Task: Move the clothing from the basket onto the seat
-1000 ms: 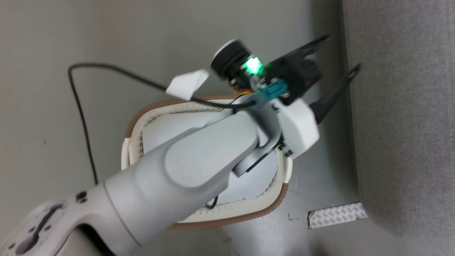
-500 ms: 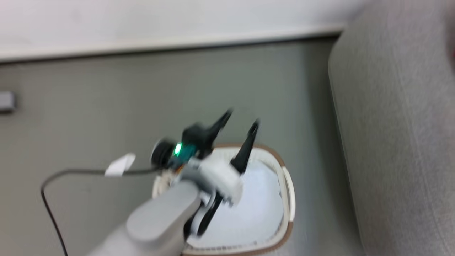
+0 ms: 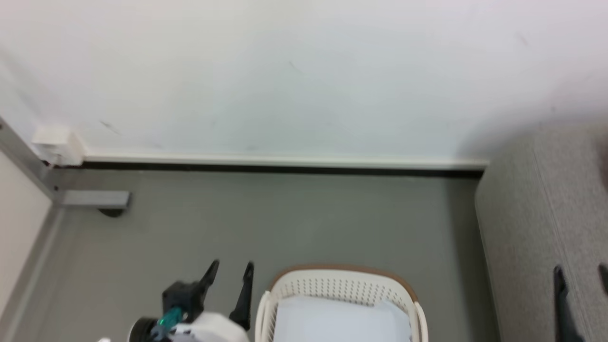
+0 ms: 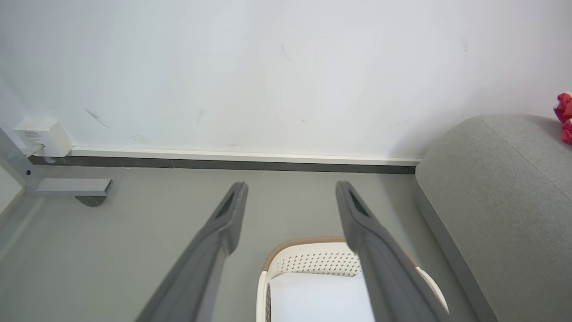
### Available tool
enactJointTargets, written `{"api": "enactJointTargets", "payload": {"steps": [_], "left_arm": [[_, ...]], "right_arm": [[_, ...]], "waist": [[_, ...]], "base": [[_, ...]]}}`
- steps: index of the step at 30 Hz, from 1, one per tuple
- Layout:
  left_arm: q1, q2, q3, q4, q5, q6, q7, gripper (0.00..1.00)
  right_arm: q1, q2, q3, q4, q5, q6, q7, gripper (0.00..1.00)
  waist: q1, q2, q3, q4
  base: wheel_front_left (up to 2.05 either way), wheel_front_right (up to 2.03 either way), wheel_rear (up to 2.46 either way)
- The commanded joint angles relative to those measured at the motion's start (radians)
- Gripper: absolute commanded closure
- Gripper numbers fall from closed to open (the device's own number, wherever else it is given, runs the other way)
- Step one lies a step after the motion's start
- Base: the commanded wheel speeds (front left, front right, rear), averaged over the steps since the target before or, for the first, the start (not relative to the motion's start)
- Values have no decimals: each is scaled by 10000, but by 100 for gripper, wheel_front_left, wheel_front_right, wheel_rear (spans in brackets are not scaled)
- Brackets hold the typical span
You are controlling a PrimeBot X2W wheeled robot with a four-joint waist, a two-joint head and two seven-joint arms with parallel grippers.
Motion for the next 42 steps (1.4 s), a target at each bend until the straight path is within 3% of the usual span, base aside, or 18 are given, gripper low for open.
{"api": "enactJointTargets", "payload": {"steps": [1,8,21,22,26,42], "left_arm": [[520,-6,312,-15,283,-119,-19,0],[1936,-234,1723,-120,1389,-691,-16,0],[2729,-897,3280,-249,2872,-1635,-15,0],[2621,-955,3268,-224,2876,-1648,-6,100],[2793,-1046,3219,68,2792,-1657,26,100],[2548,-1345,4201,-83,95,-2206,816,100]], "right_arm": [[415,209,51,114,60,-30,8,0],[1275,694,294,519,-154,-30,8,0],[1360,788,516,920,-21,-30,8,0],[1283,779,530,916,-55,0,0,100],[1260,859,541,1252,20,2,35,100],[579,837,502,1438,3158,-2,829,100]], "waist": [[4,0,-860,627],[4,0,-1423,661],[4,0,-1607,481],[4,0,-1607,482],[5,0,-1605,479],[5,0,-1528,413]], "base": [[0,0,0],[0,0,0],[0,0,0],[0,0,0],[0,0,0],[0,0,0]]}}
